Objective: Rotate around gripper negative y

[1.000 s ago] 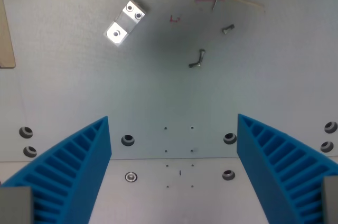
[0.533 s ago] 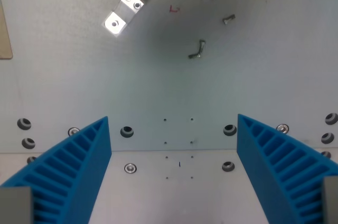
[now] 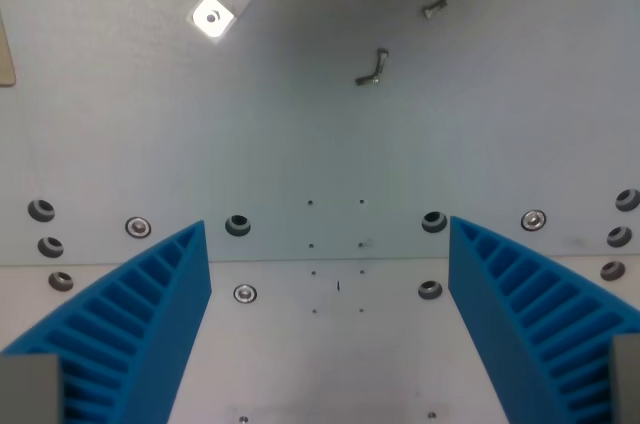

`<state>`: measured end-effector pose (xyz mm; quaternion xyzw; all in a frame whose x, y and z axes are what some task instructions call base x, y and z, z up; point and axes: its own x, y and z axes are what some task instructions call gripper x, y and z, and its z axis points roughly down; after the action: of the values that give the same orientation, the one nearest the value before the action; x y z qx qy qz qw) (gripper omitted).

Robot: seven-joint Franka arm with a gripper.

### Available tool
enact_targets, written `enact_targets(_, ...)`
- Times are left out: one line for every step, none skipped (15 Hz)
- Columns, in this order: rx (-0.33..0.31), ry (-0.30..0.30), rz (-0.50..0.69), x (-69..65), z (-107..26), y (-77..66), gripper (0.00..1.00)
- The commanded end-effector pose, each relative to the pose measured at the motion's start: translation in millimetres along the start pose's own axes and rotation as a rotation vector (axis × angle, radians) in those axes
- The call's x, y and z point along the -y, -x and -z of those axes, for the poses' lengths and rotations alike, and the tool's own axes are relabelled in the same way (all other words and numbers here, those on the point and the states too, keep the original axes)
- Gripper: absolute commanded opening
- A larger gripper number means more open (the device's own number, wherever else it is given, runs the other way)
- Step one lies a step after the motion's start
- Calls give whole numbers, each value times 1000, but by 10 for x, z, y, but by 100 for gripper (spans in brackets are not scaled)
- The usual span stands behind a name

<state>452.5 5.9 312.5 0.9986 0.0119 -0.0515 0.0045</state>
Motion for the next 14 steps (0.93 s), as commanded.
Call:
enact_targets(211,-2,1,3,78,-64,100)
enact_targets(224,-2,1,3,78,-64,100)
enact_targets(237,-2,1,3,78,-64,100)
enact_targets(251,-2,1,3,78,-64,100)
enact_targets(264,-2,1,3,78,-64,100)
enact_targets(277,-2,1,3,78,-64,100)
enact_targets(291,-2,1,3,78,-64,100)
enact_targets(304,-2,1,3,78,-64,100)
enact_targets(317,-2,1,3,78,-64,100)
enact_targets(331,-2,1,3,78,-64,100)
enact_targets(344,-2,1,3,78,-64,100)
enact_targets(357,-2,1,3,78,-64,100)
enact_targets(371,-2,1,3,78,-64,100)
enact_targets(384,-2,1,3,78,-64,100)
